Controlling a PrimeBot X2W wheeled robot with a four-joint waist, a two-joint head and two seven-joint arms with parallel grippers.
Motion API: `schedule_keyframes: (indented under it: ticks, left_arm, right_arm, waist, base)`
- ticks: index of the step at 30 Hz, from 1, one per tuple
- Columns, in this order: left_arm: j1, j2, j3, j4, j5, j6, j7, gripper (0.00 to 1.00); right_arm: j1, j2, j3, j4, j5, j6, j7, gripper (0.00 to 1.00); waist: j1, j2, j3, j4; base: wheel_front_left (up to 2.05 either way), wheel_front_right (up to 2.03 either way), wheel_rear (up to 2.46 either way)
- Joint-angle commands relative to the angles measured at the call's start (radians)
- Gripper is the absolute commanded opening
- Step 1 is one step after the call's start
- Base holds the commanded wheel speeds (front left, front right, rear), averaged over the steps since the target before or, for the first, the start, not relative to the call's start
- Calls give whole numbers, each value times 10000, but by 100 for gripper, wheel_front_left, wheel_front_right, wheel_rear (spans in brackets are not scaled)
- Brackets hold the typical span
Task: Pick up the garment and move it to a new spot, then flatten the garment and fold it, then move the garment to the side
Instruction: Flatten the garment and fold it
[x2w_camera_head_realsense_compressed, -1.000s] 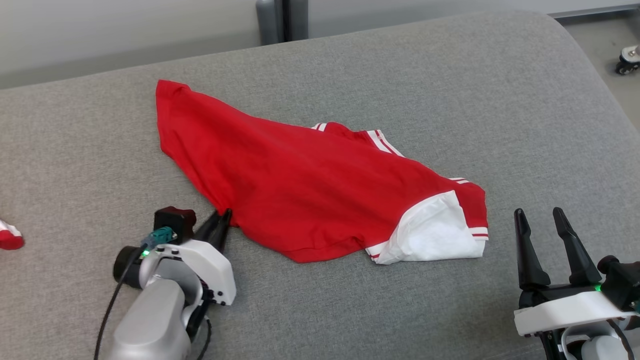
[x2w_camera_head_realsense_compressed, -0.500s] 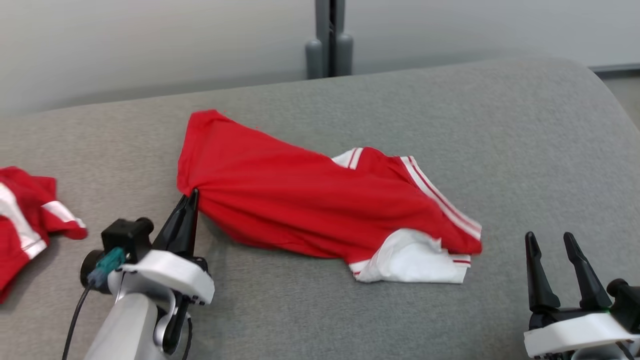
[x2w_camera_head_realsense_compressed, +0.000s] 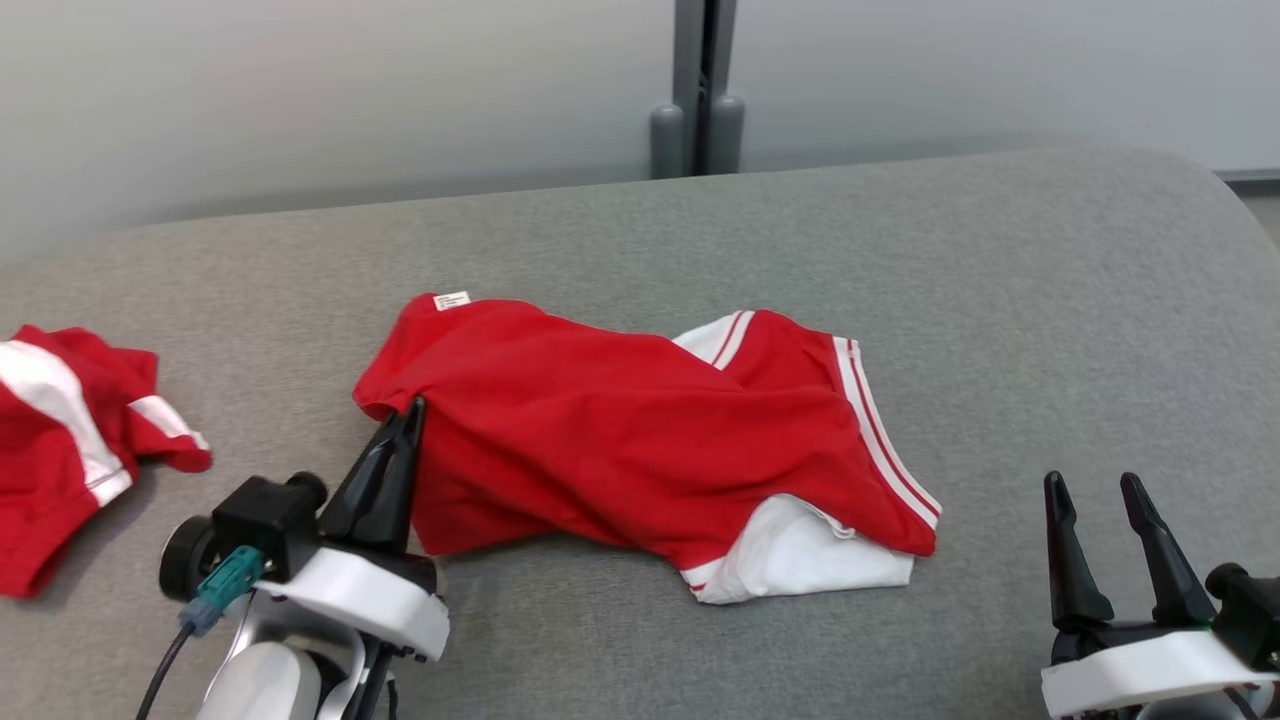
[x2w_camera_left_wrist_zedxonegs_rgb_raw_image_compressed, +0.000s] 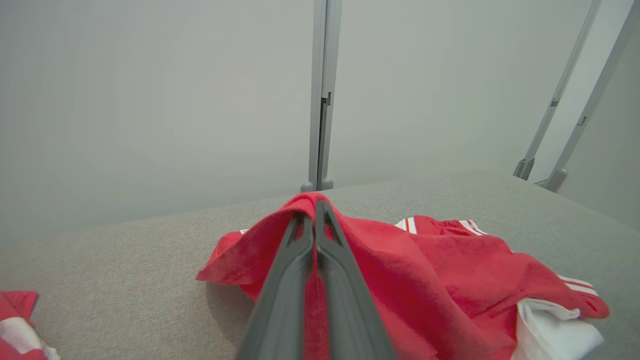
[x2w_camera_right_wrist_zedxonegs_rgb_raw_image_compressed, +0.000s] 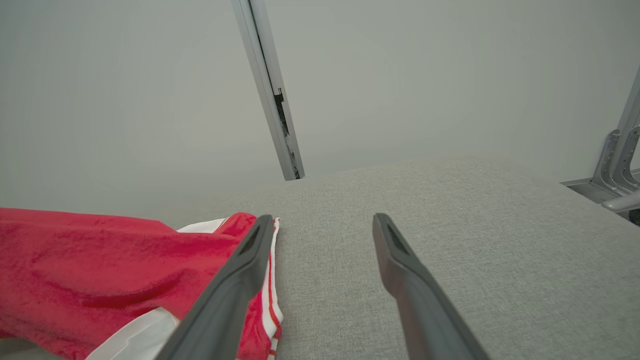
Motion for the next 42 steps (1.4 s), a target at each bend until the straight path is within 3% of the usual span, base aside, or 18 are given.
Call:
schedule_keyframes:
  ticks: [1,7,16,28,29,30,31,36,42]
  left_arm:
    - [-287,45,-107,-68,65,-50,158,0]
    - [-1290,78,-374,623,218,-278,335,0]
    - [-3674,-123,-1088,3524,480,-792,240,0]
    - [-5665,-872,-1978,7506,360,-1063,-763,0]
    - [-5751,-922,-2056,7707,338,-1076,-861,36]
    - [-5829,-981,-2125,7829,302,-1087,-979,85]
    - [-5848,-1034,-2158,7930,225,-1076,-1054,100]
    - [-5437,-1208,-2136,7792,-173,-1100,-1268,100]
    - [-4210,-1080,-1459,5759,-144,-890,-1281,100]
  right_arm:
    - [-166,-38,12,12,33,0,-52,100]
    - [-497,-7,96,91,89,0,-52,100]
    - [-855,72,65,265,227,0,-51,100]
    - [-1131,123,134,557,139,0,-52,100]
    - [-1116,120,132,574,122,0,-52,100]
    - [-1084,118,118,584,107,0,-52,100]
    - [-1040,109,106,586,96,0,-52,100]
    - [-736,22,-5,550,83,0,-52,100]
    - [-448,-13,-96,432,51,0,-52,100]
  waist:
    - [0,0,167,-251]
    - [0,0,743,-1072]
    - [0,0,1471,-1913]
    - [0,0,1505,-1878]
    - [0,0,1448,-1820]
    - [0,0,1377,-1749]
    - [0,0,1304,-1672]
    - [0,0,876,-1144]
    - [0,0,529,-414]
  base:
    - [0,0,0]
    - [0,0,0]
    - [0,0,0]
    - [0,0,0]
    - [0,0,0]
    - [0,0,0]
    - [0,0,0]
    - [0,0,0]
    - [0,0,0]
